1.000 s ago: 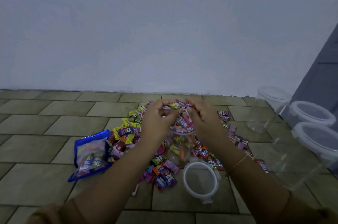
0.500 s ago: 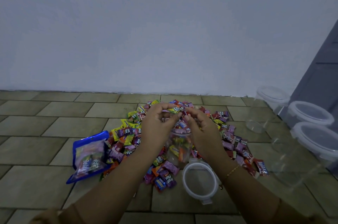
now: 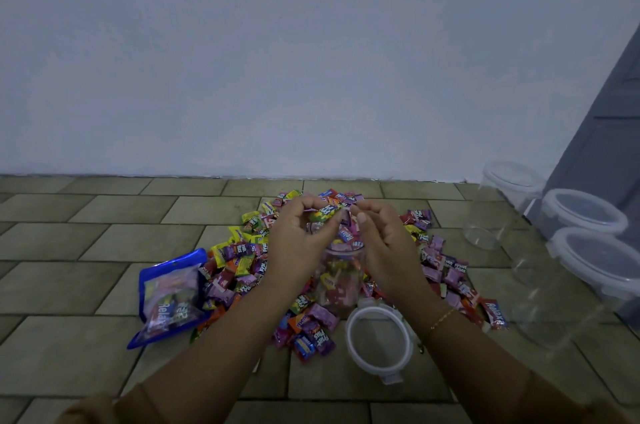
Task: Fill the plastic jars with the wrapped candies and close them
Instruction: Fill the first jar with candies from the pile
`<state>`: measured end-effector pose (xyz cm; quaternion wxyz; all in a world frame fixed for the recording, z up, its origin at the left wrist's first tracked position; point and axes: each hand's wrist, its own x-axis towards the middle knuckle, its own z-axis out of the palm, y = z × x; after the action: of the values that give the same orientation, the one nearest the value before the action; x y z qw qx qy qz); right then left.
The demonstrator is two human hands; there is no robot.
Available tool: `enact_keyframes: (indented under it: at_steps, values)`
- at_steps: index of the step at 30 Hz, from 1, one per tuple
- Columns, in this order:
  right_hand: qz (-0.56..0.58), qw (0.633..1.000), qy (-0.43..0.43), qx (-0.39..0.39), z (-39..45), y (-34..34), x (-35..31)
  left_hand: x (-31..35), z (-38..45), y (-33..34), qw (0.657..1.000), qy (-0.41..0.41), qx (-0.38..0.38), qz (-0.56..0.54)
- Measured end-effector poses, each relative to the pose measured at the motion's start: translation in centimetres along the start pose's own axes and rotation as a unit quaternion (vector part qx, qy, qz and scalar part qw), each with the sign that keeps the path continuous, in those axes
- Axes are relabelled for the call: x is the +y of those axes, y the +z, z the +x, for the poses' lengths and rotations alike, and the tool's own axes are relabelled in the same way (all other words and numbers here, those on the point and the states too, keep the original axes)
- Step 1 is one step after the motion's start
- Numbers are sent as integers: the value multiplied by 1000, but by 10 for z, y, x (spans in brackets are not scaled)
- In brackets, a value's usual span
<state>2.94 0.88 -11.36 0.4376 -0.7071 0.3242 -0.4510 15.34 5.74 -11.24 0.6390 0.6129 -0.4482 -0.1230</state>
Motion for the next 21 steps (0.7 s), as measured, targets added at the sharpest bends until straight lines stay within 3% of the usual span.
enact_keyframes:
  at_steps: [8, 12, 17, 21]
  values:
    - [49, 999, 4, -8, 0, -2, 1, 1, -3, -2, 999, -5, -36, -29]
    - [53, 998, -9, 42, -2, -11, 0, -2, -4, -7, 998, -10, -48, -39]
    - [-119, 988, 13, 94, -5, -32, 27, -9, -12, -26, 998, 50, -2, 42]
    - [-329, 943, 40, -20, -13, -49, 56, -26, -27, -44, 989, 67, -16, 128]
